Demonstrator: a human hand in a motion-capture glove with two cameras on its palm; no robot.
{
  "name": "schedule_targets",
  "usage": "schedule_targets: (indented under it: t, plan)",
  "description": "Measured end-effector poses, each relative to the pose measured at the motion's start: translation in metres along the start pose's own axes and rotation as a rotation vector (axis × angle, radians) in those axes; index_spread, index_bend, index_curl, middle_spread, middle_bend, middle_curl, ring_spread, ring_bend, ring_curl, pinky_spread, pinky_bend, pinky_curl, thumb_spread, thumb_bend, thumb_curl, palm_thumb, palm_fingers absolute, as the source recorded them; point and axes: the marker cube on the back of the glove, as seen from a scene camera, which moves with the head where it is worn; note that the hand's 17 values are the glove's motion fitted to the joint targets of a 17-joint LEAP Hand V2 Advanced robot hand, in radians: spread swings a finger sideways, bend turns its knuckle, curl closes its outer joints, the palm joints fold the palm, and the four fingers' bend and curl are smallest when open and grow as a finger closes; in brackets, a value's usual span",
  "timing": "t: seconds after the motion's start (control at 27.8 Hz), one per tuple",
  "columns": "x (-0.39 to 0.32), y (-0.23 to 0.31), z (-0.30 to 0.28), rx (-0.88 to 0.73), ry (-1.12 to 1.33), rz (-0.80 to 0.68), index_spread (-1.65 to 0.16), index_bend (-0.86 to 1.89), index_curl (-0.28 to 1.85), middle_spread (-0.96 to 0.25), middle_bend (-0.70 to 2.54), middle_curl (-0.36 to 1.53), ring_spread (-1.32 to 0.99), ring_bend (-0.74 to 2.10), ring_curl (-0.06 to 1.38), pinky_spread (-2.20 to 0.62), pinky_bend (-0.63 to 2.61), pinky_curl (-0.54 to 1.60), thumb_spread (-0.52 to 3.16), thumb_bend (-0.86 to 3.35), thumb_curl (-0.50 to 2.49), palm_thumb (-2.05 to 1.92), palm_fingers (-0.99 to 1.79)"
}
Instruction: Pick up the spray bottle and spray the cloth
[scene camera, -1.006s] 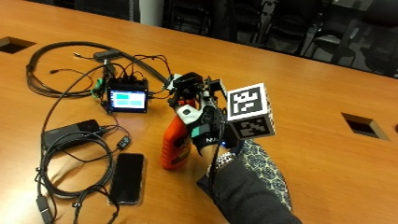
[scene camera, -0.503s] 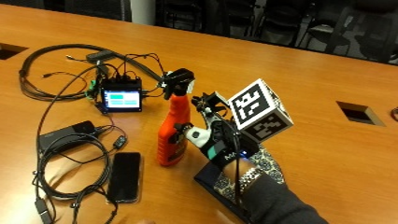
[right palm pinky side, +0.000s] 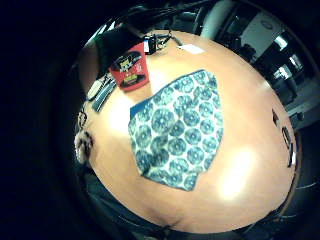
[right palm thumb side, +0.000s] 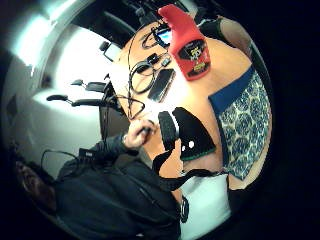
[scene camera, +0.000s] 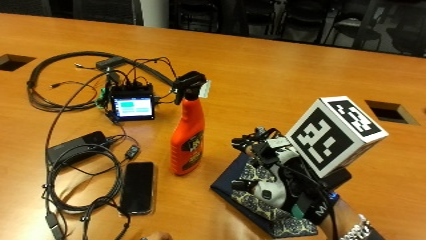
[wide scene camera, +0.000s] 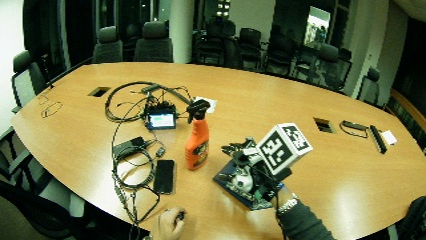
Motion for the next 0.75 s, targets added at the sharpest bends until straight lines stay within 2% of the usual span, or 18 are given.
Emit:
schedule_targets:
  t: [0.32, 0.75]
  plan:
    - [-0.013, 0.012, -0.047, -0.021, 0.146, -0.138, -0.41, 0.17, 0.34, -0.08, 0.20, 0.37, -0.09, 0.28, 0.34, 0.27, 0.14, 0.28, 1.12, -0.03, 0.39, 0.62, 0.58]
    - [-0.016, 0.032, -0.038, -0.125, 0.158, -0.162, -0.42, 0.17, 0.33, -0.10, 0.19, 0.37, -0.10, 0.27, 0.33, 0.27, 0.17, 0.27, 1.14, -0.02, 0.36, 0.63, 0.54]
